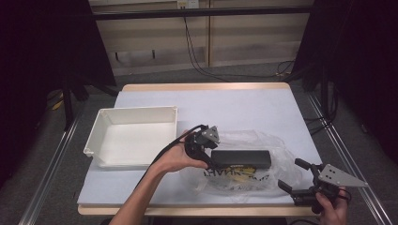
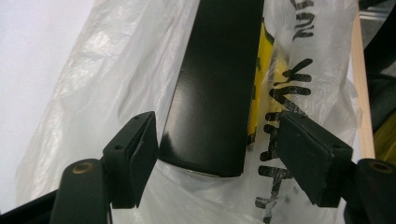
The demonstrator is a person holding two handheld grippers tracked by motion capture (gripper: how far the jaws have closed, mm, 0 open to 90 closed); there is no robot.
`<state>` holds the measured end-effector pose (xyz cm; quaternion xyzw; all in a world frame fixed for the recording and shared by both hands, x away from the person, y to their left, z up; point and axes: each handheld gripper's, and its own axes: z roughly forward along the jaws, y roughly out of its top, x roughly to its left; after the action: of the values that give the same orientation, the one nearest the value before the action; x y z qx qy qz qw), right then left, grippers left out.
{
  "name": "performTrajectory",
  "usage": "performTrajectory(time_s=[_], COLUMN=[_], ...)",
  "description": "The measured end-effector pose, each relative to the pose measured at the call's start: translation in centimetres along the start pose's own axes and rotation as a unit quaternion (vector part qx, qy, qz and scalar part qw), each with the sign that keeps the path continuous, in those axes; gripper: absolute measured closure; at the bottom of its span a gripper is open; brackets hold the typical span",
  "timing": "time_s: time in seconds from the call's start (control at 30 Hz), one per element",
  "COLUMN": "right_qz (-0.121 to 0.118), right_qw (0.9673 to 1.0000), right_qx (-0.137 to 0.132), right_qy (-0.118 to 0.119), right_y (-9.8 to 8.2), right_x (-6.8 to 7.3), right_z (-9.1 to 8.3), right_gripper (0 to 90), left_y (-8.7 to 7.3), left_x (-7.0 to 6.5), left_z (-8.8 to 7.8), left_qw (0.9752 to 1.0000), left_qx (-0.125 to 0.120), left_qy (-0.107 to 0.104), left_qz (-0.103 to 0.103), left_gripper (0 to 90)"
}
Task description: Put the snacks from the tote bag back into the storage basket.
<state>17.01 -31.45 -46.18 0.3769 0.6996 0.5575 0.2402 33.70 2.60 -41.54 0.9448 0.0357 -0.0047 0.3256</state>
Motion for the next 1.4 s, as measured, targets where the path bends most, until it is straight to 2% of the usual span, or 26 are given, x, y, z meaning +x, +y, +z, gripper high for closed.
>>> performTrajectory(time_s=[0.07,0.1,0.3,0.57,0.63,0.67,0.73,0.77,0.8,0.83,0.93,1.03,1.07,1.1,1.23,1.27,1.4], right_qz=[0.000,0.000,0.000,0.003,0.003,0.003,0.001,0.000,-0.001,-0.001,0.000,0.000,0.001,0.000,0.001,0.000,-0.002], right_qw=[1.0000,1.0000,1.0000,1.0000,1.0000,1.0000,1.0000,1.0000,1.0000,1.0000,1.0000,1.0000,1.0000,1.0000,1.0000,1.0000,1.0000], right_qx=[0.000,-0.003,-0.008,-0.006,-0.005,-0.005,-0.004,-0.003,-0.002,-0.003,-0.004,-0.003,-0.003,-0.003,-0.003,-0.002,-0.001], right_qy=[0.002,0.002,0.005,0.002,0.005,0.004,0.005,0.006,0.007,0.006,0.005,0.006,0.005,0.005,0.006,0.007,0.008], right_y=[0.0,0.1,-0.1,-0.1,-0.1,-0.1,-0.1,-0.1,-0.1,-0.1,-0.1,-0.1,-0.1,-0.1,-0.1,-0.1,-0.1], right_x=[0.0,-0.1,-0.1,-0.2,-0.2,-0.1,0.0,0.0,0.0,0.0,0.0,0.0,0.0,0.0,-0.1,-0.1,0.0], right_z=[0.0,-0.1,-0.4,-0.2,-0.1,0.0,0.0,-0.1,-0.1,-0.1,0.0,-0.1,-0.1,-0.1,-0.2,-0.2,-0.1], right_gripper=[0.1,0.0,0.0,0.0,0.0,0.0,0.0,0.0,0.0,0.0,0.0,0.0,0.0,0.0,0.0,0.0,0.0], left_y=[0.0,0.2,0.2,0.0,0.0,0.0,0.0,0.0,0.1,0.1,0.2,0.3,0.4,0.4,0.5,0.5,0.5], left_x=[0.0,0.0,0.0,0.0,0.2,0.2,0.2,0.5,0.5,0.4,0.6,0.6,0.6,0.7,0.7,0.5,0.5], left_z=[0.2,0.6,1.5,3.1,3.2,3.4,3.4,3.4,3.4,3.5,3.5,3.8,3.8,3.8,3.9,4.0,3.9], left_qw=[1.0000,0.9999,0.9995,0.9978,0.9976,0.9981,0.9981,0.9971,0.9966,0.9976,0.9972,0.9975,0.9974,0.9960,0.9960,0.9969,0.9969], left_qx=[0.000,0.010,0.027,0.060,0.062,0.058,0.058,0.068,0.073,0.065,0.068,0.068,0.068,0.081,0.082,0.075,0.074], left_qy=[0.007,0.008,0.014,0.006,0.005,0.001,0.003,-0.002,-0.003,-0.003,-0.008,-0.010,-0.006,-0.007,-0.006,-0.006,-0.011], left_qz=[0.006,0.008,0.011,0.025,0.029,0.021,0.021,0.034,0.039,0.025,0.030,0.019,0.023,0.038,0.034,0.025,0.025], left_gripper=[26.1,25.4,26.7,32.1,33.1,35.2,36.9,37.3,38.2,38.4,38.9,38.5,38.2,38.0,38.9,39.9,42.0])
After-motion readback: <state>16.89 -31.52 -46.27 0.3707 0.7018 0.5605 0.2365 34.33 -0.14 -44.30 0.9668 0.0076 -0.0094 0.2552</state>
